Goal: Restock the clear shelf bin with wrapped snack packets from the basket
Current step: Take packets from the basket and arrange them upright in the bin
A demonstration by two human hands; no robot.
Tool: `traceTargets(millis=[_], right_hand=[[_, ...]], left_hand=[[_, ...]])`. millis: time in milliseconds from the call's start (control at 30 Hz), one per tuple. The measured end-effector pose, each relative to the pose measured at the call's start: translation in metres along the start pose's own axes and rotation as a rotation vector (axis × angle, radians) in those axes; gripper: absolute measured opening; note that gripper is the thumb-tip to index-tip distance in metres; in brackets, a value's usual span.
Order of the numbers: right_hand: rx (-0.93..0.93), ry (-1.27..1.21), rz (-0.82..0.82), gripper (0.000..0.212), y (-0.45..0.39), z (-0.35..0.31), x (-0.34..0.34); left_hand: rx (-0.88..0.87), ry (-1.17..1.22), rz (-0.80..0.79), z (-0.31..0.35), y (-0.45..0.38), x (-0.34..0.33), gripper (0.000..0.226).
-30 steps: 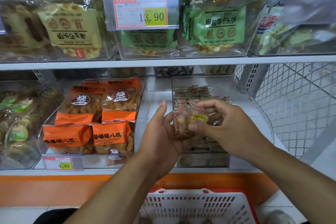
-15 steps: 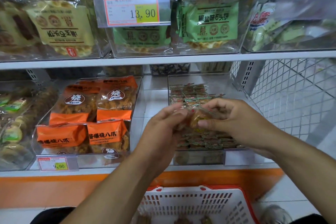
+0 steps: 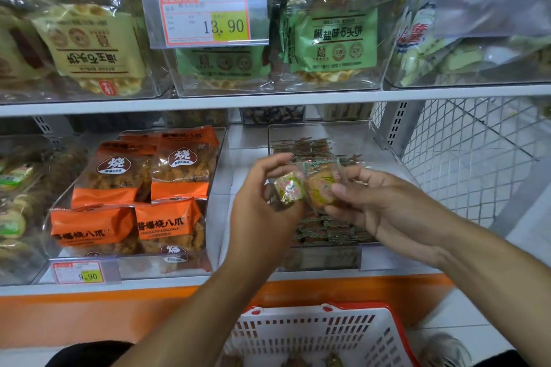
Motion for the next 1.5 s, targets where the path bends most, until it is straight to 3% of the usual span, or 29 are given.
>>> traceTargets(millis=[100, 200, 300, 367, 433, 500, 567, 733, 867, 967, 1067, 1300, 1500], right_hand=[[-0.03, 0.03, 0.109, 0.037, -0.005, 0.014, -0.007], [-0.119, 0.069, 0.025, 0.027, -0.005, 0.013, -0.006], [-0.188, 0.085, -0.081, 0.032, -0.008, 0.015, -0.001], [-0.161, 0.117, -0.056, 0.034, -0.016, 0.014, 0.009], [-0.047, 0.402, 0.085, 0.025, -0.027, 0.008, 0.029], [0.068, 0.942, 0.325, 0.025, -0.038, -0.002, 0.054], [0.08, 1.168, 0.382, 0.031, -0.049, -0.004, 0.071], [0.108, 1.243, 0.304, 0.038, -0.075, 0.014, 0.08], [0.145, 1.199, 0.35, 0.034, -0.087, 0.025, 0.071], [0.155, 1.142, 0.456, 0.049, -0.092, 0.029, 0.067], [0.045, 1.033, 0.53, 0.065, -0.093, 0.031, 0.064], [0.104, 1.125, 0.482, 0.063, -0.088, 0.03, 0.06], [0.15, 1.225, 0.483, 0.064, -0.086, 0.032, 0.056]], left_hand=[[-0.041, -0.052, -0.041, -0.006, 0.01, -0.011, 0.071], [-0.038, -0.041, -0.094, -0.011, 0.015, -0.018, 0.077], [-0.02, -0.076, -0.135, -0.014, 0.016, -0.022, 0.087], [0.028, -0.153, -0.188, -0.018, 0.017, -0.025, 0.087], [0.093, -0.283, -0.267, -0.024, 0.016, -0.028, 0.082], [0.09, -0.486, -0.379, -0.028, 0.018, -0.031, 0.069], [0.081, -0.667, -0.466, -0.033, 0.022, -0.036, 0.061], [0.196, -0.845, -0.548, -0.05, 0.026, -0.045, 0.084], [0.211, -0.859, -0.552, -0.056, 0.022, -0.046, 0.09], [0.235, -0.839, -0.551, -0.057, 0.02, -0.047, 0.091], [0.266, -0.815, -0.56, -0.057, 0.018, -0.048, 0.09], [0.343, -0.784, -0.608, -0.057, 0.013, -0.047, 0.101], [0.388, -0.672, -0.55, -0.054, 0.003, -0.049, 0.092]])
Point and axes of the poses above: each hand's wrist, its own y-axis away from the middle knuckle, its own x-axis out of the back of the hand, z = x × y, the point moved 2 cm from there along -y, towards the middle knuckle
